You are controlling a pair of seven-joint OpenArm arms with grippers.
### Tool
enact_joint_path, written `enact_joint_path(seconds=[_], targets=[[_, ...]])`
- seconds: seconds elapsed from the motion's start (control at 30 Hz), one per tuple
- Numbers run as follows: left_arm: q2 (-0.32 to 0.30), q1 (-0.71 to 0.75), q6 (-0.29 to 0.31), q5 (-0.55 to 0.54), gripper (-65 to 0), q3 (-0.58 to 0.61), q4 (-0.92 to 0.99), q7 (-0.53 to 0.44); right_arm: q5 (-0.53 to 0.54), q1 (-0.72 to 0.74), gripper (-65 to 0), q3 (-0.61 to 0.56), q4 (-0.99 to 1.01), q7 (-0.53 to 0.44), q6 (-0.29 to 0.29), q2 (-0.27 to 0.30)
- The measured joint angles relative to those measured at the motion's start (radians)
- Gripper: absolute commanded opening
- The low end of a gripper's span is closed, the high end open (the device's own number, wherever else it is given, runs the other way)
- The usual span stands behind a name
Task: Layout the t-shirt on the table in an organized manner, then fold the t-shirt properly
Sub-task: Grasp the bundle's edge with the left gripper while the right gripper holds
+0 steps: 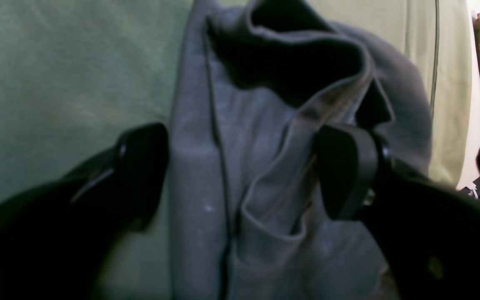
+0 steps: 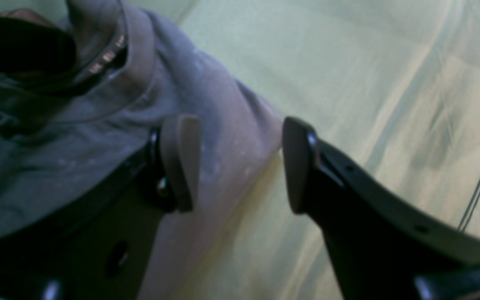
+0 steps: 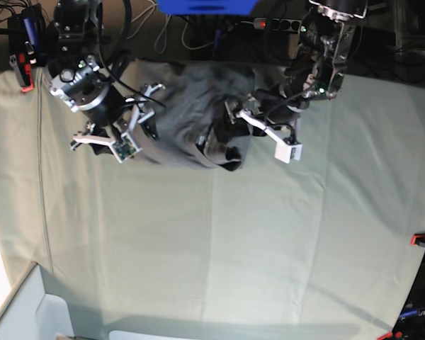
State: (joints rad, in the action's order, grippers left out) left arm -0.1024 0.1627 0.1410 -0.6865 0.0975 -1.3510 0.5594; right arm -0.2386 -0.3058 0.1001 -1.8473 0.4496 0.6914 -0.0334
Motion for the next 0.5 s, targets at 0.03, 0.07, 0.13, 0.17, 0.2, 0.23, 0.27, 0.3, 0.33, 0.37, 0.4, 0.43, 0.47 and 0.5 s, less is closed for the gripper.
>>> enact_joint_path(seconds=[0.03,0.07,0.13,0.17,0.2,0.23,0.27,0.3,0.33,0.37,0.4,0.43,0.47,0.5], targets=[[-0.006,-0.01,-0.006,0.003,-20.8,0.021,0.003,0.0,0.0,-0.001,-35.6,0.0,0.0,0.0,0.0,0.0],[-0.014,-0.016,-0.011,0.008,-25.7,0.042,0.008,0.008,0.0,0.0,-35.6,0.0,0.001,0.002,0.0,0.0],[-0.01,-0.017,-0.017,0.01,-36.3,0.059,0.01,0.02,-0.001,0.0,-35.6,0.0,0.002,0.003,0.0,0.0],[-0.011,-0.013,-0.017,0.01,-40.2,0.063,0.011,0.022,0.0,0.0,-35.6,0.0,0.002,0.002,0.0,0.0],[-0.01,-0.01,-0.017,0.01,-44.5,0.064,0.013,0.025,0.0,0.0,-35.6,0.0,0.002,-0.001,0.0,0.0],[-0.01,-0.005,-0.017,0.008,-49.4,0.064,0.013,0.025,0.0,0.0,-35.6,0.0,0.002,0.0,0.0,0.0],[-0.011,-0.002,-0.017,0.008,-54.3,0.063,0.016,0.025,-0.001,0.0,-35.6,0.0,0.002,0.003,0.0,0.0],[-0.011,-0.002,-0.017,0.006,-59.6,0.063,0.017,0.025,-0.001,0.0,-35.6,0.0,0.002,0.003,0.0,0.0],[-0.011,-0.003,-0.017,0.006,-65.0,0.063,0.017,0.029,0.0,0.001,-35.6,0.0,0.002,0.003,0.0,0.0],[-0.011,-0.006,-0.017,0.006,-65.0,0.063,0.017,0.033,0.0,0.001,-35.6,0.0,0.002,0.001,0.0,0.0],[-0.011,-0.012,-0.017,0.006,-64.9,0.064,0.017,0.04,0.0,0.001,-35.6,0.0,0.002,0.0,0.0,0.0],[-0.012,-0.02,-0.017,0.01,-63.7,0.066,0.018,0.052,0.0,0.0,-35.6,0.0,0.002,0.0,0.0,0.0],[-0.012,-0.035,-0.015,0.013,-64.7,0.066,0.031,0.071,0.0,0.001,-35.6,0.0,0.002,0.001,0.0,0.0],[-0.013,-0.057,0.001,0.026,-65.0,0.067,0.047,0.095,0.0,0.001,-35.6,0.0,0.002,0.0,0.0,0.0]])
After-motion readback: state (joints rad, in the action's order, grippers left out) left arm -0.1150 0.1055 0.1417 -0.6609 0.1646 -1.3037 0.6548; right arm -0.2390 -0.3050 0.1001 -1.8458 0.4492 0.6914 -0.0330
